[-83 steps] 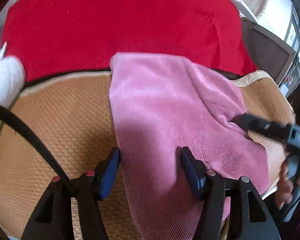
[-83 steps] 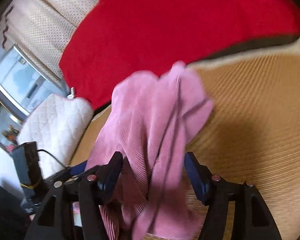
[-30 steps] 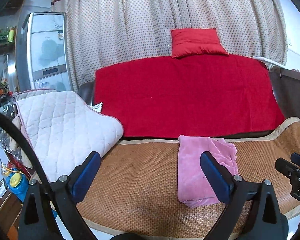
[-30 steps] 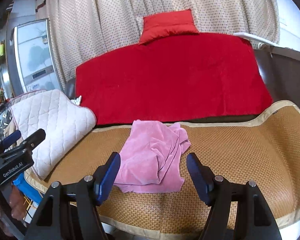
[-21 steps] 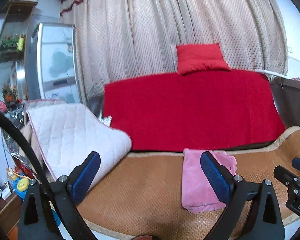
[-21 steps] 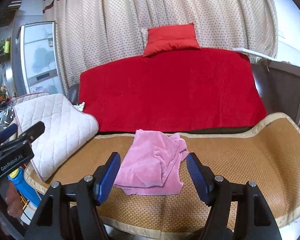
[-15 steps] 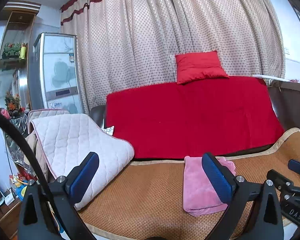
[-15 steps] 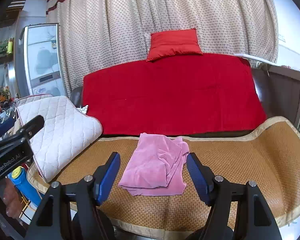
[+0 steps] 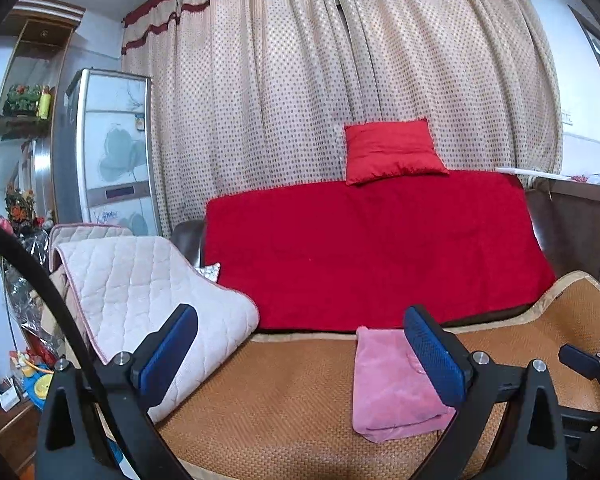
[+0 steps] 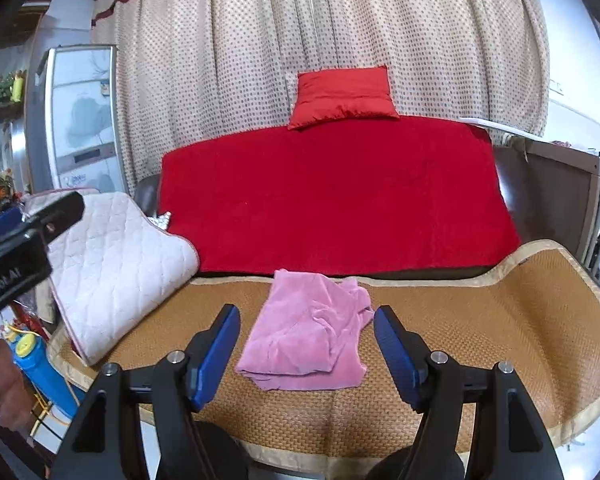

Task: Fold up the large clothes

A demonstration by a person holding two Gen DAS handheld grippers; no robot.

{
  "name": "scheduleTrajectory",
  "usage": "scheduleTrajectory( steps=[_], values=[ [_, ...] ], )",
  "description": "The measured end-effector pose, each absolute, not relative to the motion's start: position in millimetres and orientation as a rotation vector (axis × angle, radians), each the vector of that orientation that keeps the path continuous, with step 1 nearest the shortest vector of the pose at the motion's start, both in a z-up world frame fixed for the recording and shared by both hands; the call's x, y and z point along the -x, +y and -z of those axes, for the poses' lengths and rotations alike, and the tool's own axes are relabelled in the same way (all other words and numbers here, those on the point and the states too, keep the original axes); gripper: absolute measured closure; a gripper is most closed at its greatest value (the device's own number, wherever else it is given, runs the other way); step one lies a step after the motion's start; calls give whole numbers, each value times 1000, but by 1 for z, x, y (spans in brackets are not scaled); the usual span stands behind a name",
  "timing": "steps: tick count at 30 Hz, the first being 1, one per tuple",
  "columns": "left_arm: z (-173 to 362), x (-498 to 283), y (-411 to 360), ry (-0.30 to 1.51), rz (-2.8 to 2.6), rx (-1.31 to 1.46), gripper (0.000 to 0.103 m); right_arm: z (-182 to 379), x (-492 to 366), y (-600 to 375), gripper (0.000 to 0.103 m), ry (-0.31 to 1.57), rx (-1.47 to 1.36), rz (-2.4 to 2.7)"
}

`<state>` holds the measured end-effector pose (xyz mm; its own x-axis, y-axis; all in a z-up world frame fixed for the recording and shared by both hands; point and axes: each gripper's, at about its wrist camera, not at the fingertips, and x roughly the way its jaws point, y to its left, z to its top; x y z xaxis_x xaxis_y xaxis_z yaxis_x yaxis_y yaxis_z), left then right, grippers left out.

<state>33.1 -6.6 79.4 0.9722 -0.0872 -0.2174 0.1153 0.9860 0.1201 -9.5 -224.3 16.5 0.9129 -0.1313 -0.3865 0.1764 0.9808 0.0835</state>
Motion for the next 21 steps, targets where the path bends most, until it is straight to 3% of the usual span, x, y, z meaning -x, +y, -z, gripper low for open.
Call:
scheduleTrajectory(
  steps=[21],
  values=[
    [-46, -54, 7, 313, 101, -137, 1, -6, -8, -224, 30, 418, -167, 161]
  ],
)
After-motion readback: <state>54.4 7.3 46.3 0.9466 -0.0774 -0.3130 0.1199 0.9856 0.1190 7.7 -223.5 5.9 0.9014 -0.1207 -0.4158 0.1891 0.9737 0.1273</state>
